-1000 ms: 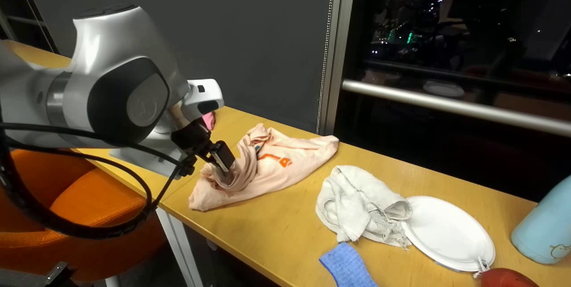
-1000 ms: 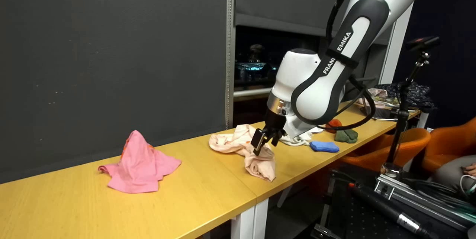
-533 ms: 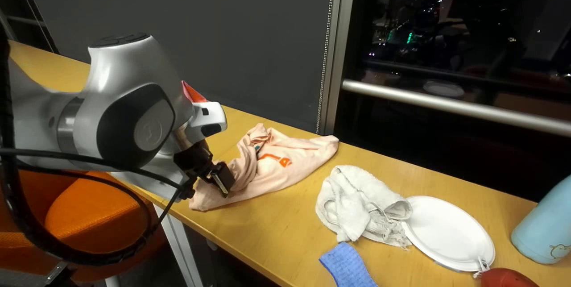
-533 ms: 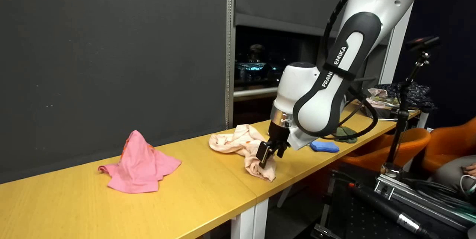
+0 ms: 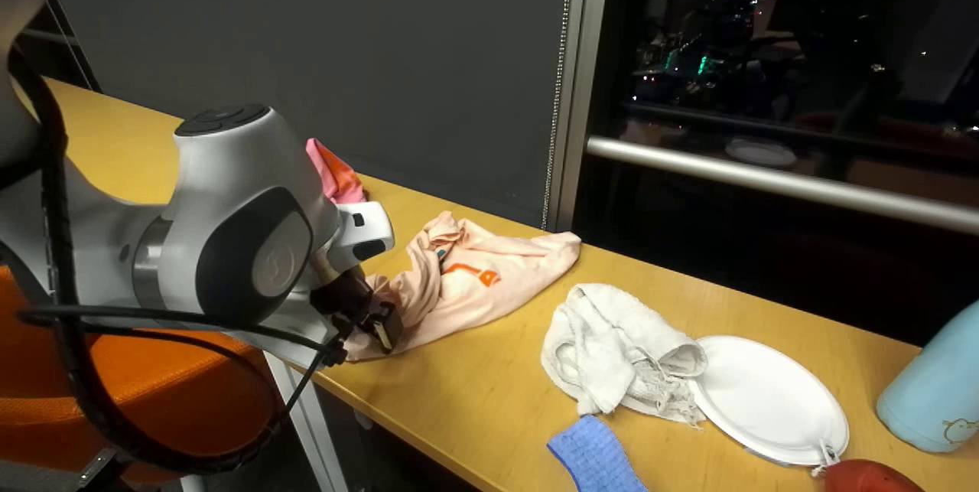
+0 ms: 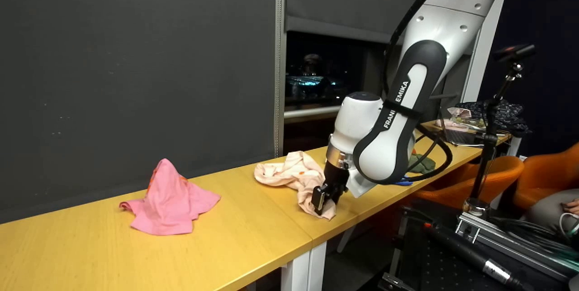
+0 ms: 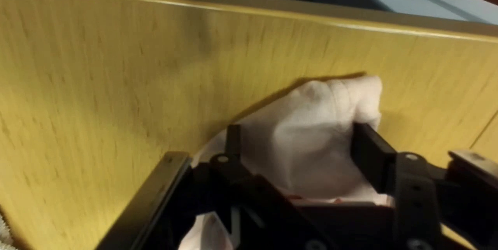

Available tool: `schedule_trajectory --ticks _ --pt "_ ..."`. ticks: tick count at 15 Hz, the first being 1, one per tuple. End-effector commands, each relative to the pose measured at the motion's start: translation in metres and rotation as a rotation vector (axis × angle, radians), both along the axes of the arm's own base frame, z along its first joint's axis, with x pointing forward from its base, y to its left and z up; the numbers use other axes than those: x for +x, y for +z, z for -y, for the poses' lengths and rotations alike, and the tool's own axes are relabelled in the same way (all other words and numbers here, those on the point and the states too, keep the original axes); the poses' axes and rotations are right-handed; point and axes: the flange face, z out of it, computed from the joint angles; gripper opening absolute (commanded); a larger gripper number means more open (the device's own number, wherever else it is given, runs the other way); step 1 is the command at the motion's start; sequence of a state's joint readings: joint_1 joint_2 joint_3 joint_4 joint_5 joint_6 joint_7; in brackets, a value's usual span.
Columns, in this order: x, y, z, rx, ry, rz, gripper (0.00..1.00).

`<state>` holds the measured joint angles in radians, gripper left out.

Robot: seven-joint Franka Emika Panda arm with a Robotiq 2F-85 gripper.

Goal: Fold the peach t-shirt, move it to the left and then use the white towel to wipe the table

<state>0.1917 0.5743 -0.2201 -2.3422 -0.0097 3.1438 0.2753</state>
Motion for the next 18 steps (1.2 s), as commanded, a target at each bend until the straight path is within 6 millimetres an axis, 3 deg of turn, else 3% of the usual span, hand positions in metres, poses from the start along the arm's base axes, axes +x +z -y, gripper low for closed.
schedule_trajectory --ticks 1,7,14,16,18 --pt "0.006 -0.008 -0.005 0.007 -0.001 0.047 0.42" --pt "0.006 0.024 -0.042 0.077 0.008 0.073 0.00" --pt "0.028 0.091 -0.099 0.167 0.077 0.150 0.02" --pt "0.036 0.107 -0.096 0.168 0.076 0.177 0.02" --pt "0.044 0.112 -0.077 0.147 0.051 0.194 0.02"
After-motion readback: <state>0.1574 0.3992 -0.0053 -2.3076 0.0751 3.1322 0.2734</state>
